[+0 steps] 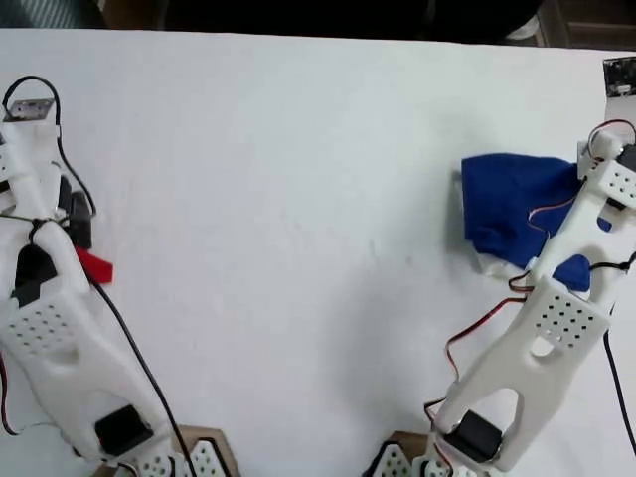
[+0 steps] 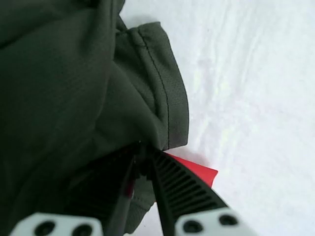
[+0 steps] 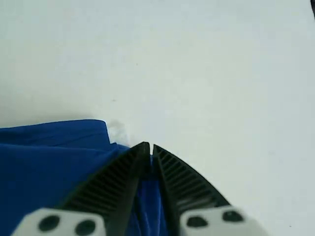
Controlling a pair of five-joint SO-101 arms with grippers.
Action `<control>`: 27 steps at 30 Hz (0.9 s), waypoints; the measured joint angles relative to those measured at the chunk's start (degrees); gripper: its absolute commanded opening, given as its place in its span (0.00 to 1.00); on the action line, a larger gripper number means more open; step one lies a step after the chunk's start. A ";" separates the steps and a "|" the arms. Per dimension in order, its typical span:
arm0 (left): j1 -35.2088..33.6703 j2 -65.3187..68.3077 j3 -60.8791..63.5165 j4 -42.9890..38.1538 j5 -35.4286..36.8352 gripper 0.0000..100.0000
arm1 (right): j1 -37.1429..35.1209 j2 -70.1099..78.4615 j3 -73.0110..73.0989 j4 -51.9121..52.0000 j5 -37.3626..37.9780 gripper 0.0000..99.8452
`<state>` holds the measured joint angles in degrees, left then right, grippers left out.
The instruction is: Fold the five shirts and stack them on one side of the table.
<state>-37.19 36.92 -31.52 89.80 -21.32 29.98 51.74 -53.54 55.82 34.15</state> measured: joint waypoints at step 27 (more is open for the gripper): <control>-3.69 0.09 -25.41 10.73 0.00 0.03 | -7.65 -10.99 -12.04 32.35 -5.63 0.19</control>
<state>-40.88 37.01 -56.92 100.53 -21.32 22.33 40.75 -65.58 88.18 28.53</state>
